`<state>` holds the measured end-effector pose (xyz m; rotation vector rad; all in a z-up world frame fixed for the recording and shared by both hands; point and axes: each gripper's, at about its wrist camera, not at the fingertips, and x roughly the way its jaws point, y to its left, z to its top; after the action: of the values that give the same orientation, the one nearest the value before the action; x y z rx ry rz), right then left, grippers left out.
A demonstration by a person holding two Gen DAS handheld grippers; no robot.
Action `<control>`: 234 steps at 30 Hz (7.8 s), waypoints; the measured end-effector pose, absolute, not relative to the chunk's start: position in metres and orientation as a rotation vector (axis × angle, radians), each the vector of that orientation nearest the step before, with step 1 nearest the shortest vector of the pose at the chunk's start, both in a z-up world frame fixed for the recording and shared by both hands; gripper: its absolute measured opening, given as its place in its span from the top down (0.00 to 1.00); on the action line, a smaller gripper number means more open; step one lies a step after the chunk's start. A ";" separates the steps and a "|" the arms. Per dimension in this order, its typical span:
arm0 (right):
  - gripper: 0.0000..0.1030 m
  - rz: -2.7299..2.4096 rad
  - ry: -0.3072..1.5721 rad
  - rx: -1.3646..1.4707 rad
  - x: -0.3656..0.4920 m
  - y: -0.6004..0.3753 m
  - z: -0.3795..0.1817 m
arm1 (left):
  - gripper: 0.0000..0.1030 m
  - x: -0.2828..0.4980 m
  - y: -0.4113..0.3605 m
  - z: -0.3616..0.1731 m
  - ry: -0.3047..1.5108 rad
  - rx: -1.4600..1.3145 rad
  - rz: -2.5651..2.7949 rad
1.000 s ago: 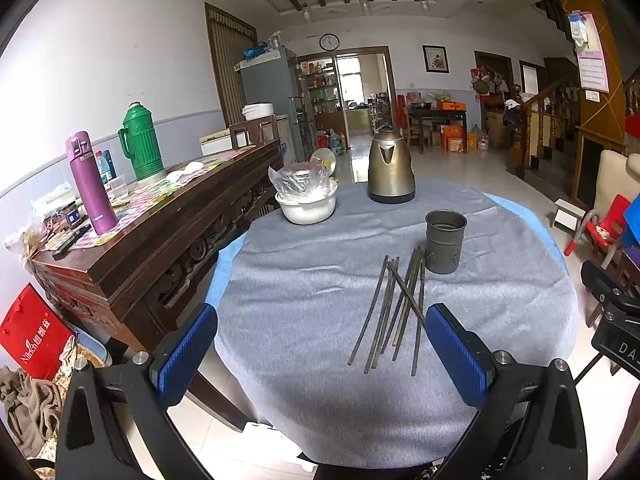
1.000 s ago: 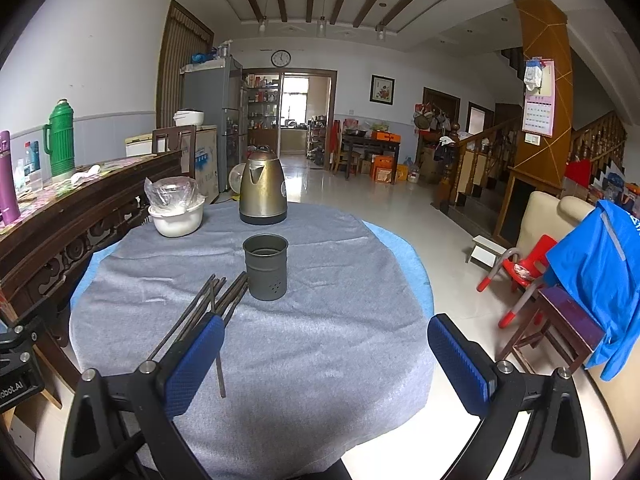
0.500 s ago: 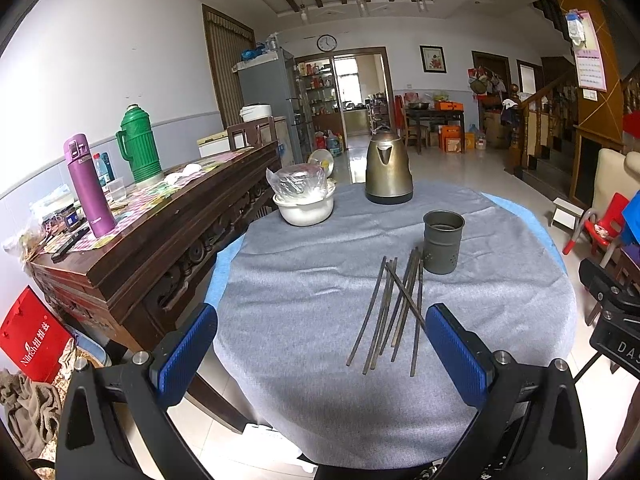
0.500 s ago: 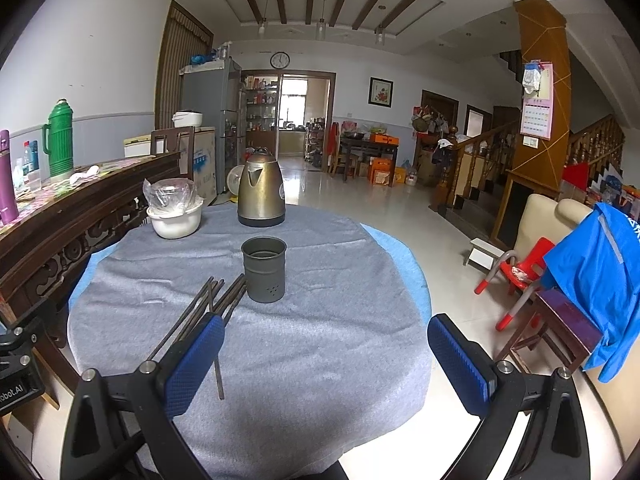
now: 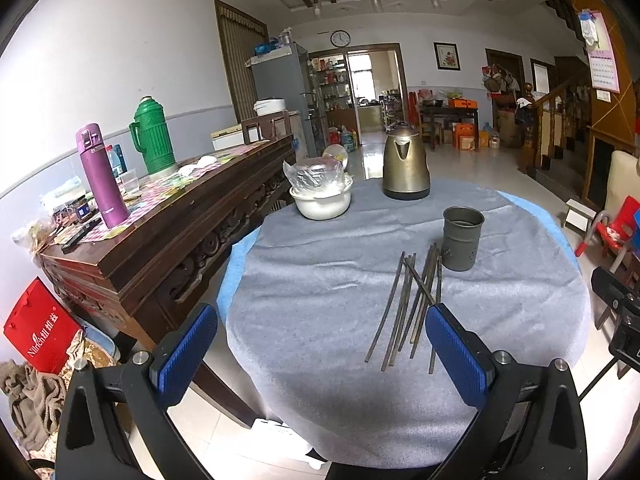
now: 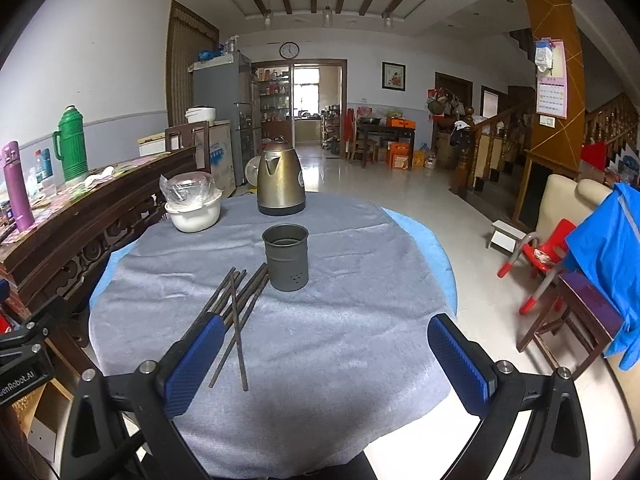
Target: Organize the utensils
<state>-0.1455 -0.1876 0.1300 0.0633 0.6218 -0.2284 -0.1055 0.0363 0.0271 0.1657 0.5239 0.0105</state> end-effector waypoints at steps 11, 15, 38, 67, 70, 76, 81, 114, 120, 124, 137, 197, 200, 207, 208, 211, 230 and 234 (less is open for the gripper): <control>0.00 -0.212 0.647 0.085 -0.139 -0.189 0.121 | 0.00 -0.100 0.038 0.016 0.565 0.173 0.024; 0.00 -0.209 0.659 0.089 -0.136 -0.189 0.117 | 0.00 -0.094 0.038 0.008 0.600 0.165 0.011; 0.00 -0.108 0.749 0.146 -0.074 -0.179 0.102 | 0.00 -0.045 0.051 -0.020 0.698 0.119 0.027; 0.27 0.053 0.930 0.313 0.055 -0.199 0.024 | 0.00 0.091 0.048 -0.069 0.898 0.049 -0.021; 0.49 0.082 0.979 0.414 0.072 -0.212 0.003 | 0.00 0.116 0.049 -0.074 0.952 -0.003 -0.073; 0.62 0.135 1.015 0.521 0.095 -0.217 -0.026 | 0.10 0.156 0.041 -0.092 1.033 -0.031 -0.143; 0.73 0.208 1.045 0.484 0.106 -0.197 -0.038 | 0.36 0.173 0.027 -0.113 1.123 -0.014 -0.203; 0.92 0.285 1.114 0.467 0.107 -0.196 -0.045 | 0.72 0.205 -0.023 -0.140 1.297 0.053 -0.440; 0.92 0.334 1.078 0.515 0.102 -0.207 -0.037 | 0.81 0.220 -0.028 -0.142 1.310 0.054 -0.442; 0.92 0.354 1.046 0.530 0.099 -0.211 -0.030 | 0.92 0.226 -0.028 -0.146 1.314 0.043 -0.436; 0.92 0.422 0.789 0.593 0.090 -0.235 0.018 | 0.94 0.210 -0.004 -0.097 1.146 -0.030 -0.424; 0.89 0.195 0.421 0.319 0.110 -0.267 0.057 | 0.68 0.174 -0.096 -0.022 0.584 0.005 -0.464; 0.88 0.182 0.406 0.335 0.088 -0.270 0.058 | 0.58 0.156 -0.077 -0.023 0.570 0.021 -0.440; 0.46 0.212 0.465 0.395 0.051 -0.265 0.056 | 0.48 0.129 -0.037 -0.057 0.677 0.059 -0.327; 0.40 0.218 0.472 0.411 0.046 -0.264 0.053 | 0.48 0.127 -0.029 -0.066 0.713 0.048 -0.314; 0.40 0.240 0.510 0.431 0.040 -0.257 0.041 | 0.48 0.124 -0.015 -0.082 0.787 0.017 -0.285; 0.80 0.238 0.963 0.375 0.087 -0.175 -0.047 | 0.72 0.114 0.009 -0.133 1.027 -0.071 -0.322; 0.80 0.225 1.006 0.379 0.092 -0.168 -0.058 | 0.73 0.118 0.008 -0.138 1.054 -0.090 -0.333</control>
<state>0.0922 -0.1683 -0.0582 0.3792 1.0057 0.2250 0.1177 0.0080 -0.1378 -0.0896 1.0543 -0.3332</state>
